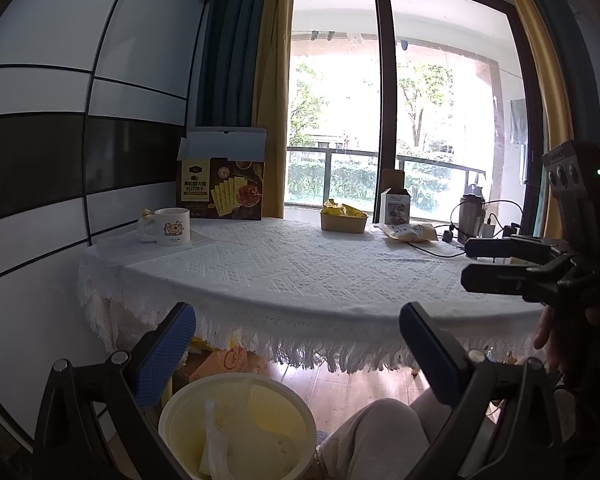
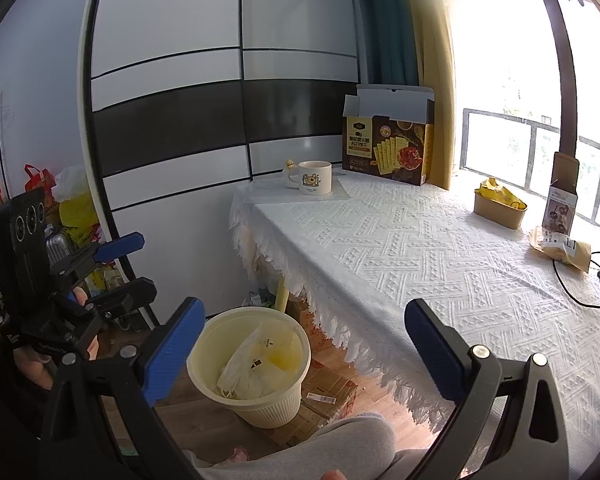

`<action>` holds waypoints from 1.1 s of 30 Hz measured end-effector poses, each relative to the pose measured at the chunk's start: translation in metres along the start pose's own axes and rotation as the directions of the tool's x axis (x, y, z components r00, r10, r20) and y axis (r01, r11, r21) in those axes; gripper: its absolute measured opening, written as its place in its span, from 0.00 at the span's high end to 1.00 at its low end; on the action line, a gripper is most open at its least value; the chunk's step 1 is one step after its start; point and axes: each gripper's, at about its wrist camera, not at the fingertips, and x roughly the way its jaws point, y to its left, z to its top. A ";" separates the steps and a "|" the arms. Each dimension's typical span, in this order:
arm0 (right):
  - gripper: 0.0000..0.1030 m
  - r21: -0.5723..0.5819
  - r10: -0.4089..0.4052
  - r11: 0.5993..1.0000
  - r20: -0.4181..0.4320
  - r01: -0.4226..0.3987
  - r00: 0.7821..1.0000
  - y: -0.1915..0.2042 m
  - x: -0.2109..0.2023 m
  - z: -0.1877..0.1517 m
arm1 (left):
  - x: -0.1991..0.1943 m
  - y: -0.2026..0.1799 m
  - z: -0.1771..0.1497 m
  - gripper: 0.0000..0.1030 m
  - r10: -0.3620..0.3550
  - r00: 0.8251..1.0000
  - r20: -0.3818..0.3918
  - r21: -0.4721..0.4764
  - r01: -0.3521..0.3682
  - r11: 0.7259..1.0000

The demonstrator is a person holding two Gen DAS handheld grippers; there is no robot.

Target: Collect trash

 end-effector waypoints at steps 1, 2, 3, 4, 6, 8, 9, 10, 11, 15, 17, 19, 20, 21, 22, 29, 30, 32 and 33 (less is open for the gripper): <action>0.03 0.000 0.000 1.000 0.000 0.000 1.000 0.000 0.000 0.000 | 0.000 -0.001 0.000 0.01 0.000 1.000 0.000 0.002 0.000 1.000; 0.03 0.001 0.000 1.000 0.001 0.000 1.000 0.000 0.000 0.000 | 0.000 -0.002 0.000 0.01 -0.001 1.000 0.000 0.004 0.001 1.000; 0.03 0.001 0.000 1.000 0.001 0.000 1.000 0.000 -0.001 0.000 | 0.000 -0.002 0.000 0.01 -0.003 1.000 0.001 0.006 0.003 1.000; 0.03 0.001 0.000 1.000 0.002 0.000 1.000 -0.001 -0.001 0.000 | 0.000 -0.003 0.000 0.01 -0.003 1.000 0.002 0.008 0.003 1.000; 0.03 0.002 -0.001 1.000 0.003 0.001 1.000 -0.001 -0.002 0.000 | -0.001 -0.003 0.000 0.01 -0.005 1.000 0.004 0.008 0.005 1.000; 0.03 0.001 -0.002 1.000 0.002 0.002 1.000 -0.001 -0.002 0.000 | -0.001 -0.003 0.001 0.01 -0.008 1.000 0.004 0.007 0.008 1.000; 0.03 0.001 -0.002 1.000 0.003 0.002 1.000 -0.001 -0.002 0.000 | -0.001 -0.003 0.002 0.01 -0.009 1.000 0.005 0.006 0.009 1.000; 0.03 0.001 -0.001 1.000 0.003 0.001 1.000 -0.001 -0.002 0.000 | -0.001 -0.002 0.002 0.01 -0.009 1.000 0.004 0.005 0.009 1.000; 0.03 0.002 -0.001 1.000 0.003 0.001 1.000 -0.001 -0.002 0.000 | -0.001 -0.002 0.002 0.01 -0.010 1.000 0.003 0.005 0.010 1.000; 0.03 0.002 -0.002 1.000 0.004 0.002 1.000 -0.002 -0.002 -0.001 | -0.002 -0.001 0.003 0.01 -0.011 1.000 0.003 0.001 0.011 1.000; 0.03 0.001 -0.002 1.000 0.005 0.002 1.000 -0.002 -0.003 -0.001 | -0.002 -0.001 0.003 0.01 -0.012 1.000 0.004 0.000 0.012 1.000; 0.03 0.001 -0.002 1.000 0.006 0.002 1.000 -0.003 -0.004 -0.001 | -0.002 -0.002 0.004 0.01 -0.012 1.000 0.005 0.002 0.012 1.000; 0.03 0.001 -0.002 1.000 0.006 0.002 1.000 -0.002 -0.004 -0.001 | -0.002 -0.002 0.004 0.01 -0.012 1.000 0.004 0.002 0.012 1.000; 0.03 0.001 -0.002 1.000 0.006 0.002 1.000 -0.002 -0.005 -0.001 | -0.002 -0.002 0.004 0.01 -0.013 1.000 0.005 0.001 0.013 1.000; 0.03 0.001 -0.002 1.000 0.006 0.002 1.000 -0.002 -0.005 -0.001 | -0.002 -0.001 0.004 0.01 -0.014 1.000 0.005 0.001 0.014 1.000; 0.03 0.001 -0.003 1.000 0.007 0.003 1.000 -0.002 -0.005 -0.001 | -0.002 -0.002 0.004 0.01 -0.017 1.000 0.006 0.002 0.017 1.000; 0.03 0.001 -0.003 1.000 0.008 0.003 1.000 -0.003 -0.005 -0.001 | -0.002 -0.002 0.004 0.01 -0.018 1.000 0.004 0.003 0.018 1.000; 0.03 0.002 -0.003 1.000 0.007 0.003 1.000 -0.003 -0.006 -0.002 | -0.002 -0.002 0.004 0.01 -0.019 1.000 0.002 0.004 0.019 1.000; 0.03 0.001 -0.003 1.000 0.006 0.003 1.000 -0.003 -0.006 -0.002 | -0.001 -0.002 0.004 0.01 -0.019 1.000 0.001 0.004 0.019 1.000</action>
